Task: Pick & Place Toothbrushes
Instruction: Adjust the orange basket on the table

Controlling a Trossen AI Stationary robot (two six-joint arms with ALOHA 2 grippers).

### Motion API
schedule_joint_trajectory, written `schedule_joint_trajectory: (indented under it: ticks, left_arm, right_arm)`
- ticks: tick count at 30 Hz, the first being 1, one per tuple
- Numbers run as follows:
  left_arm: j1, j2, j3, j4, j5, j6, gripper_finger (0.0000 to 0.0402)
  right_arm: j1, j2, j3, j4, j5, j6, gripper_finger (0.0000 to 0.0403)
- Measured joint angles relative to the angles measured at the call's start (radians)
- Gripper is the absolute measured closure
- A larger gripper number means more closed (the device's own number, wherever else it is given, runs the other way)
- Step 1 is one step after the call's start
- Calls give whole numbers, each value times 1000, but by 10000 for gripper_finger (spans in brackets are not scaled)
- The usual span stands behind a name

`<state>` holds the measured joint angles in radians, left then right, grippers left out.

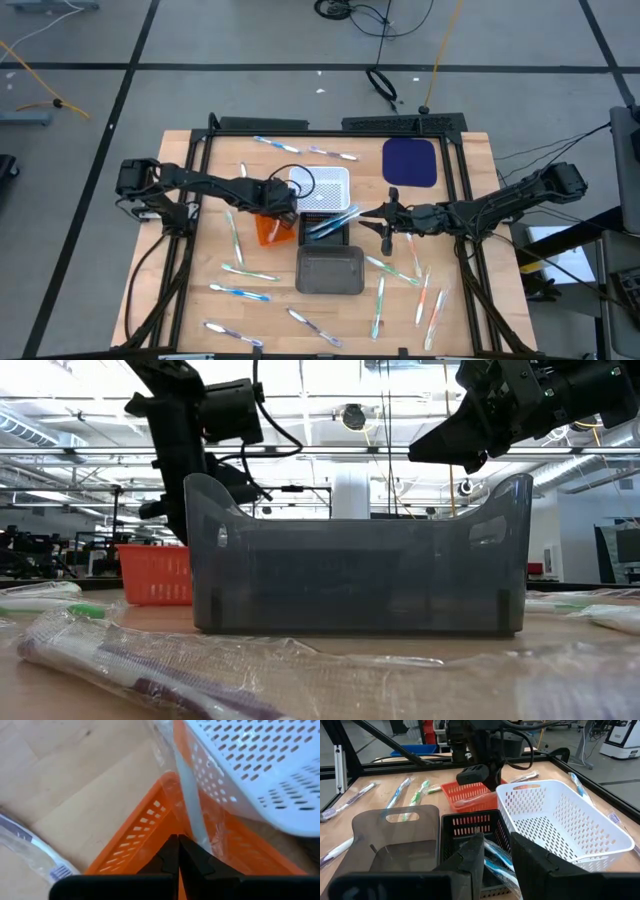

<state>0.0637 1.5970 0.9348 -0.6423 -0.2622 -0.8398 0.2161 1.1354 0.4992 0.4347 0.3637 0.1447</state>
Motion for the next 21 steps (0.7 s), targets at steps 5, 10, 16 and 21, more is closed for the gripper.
schedule_joint_trajectory:
  ticks: [5, 10, 16, 21]
  left_arm:
    - [-15, 0, 0, 14, 0, -1, 392]
    - [-4, 0, 0, -21, -25, -17, 392]
    - [4, 0, 0, -1, -14, 8, 392]
    - [-2, 0, 0, 20, -26, 29, 392]
  right_arm:
    - [0, 0, 0, 0, 0, 0, 316]
    - [0, 0, 0, 0, 0, 0, 316]
    - [0, 0, 0, 0, 0, 0, 316]
    - [0, 0, 0, 0, 0, 0, 316]
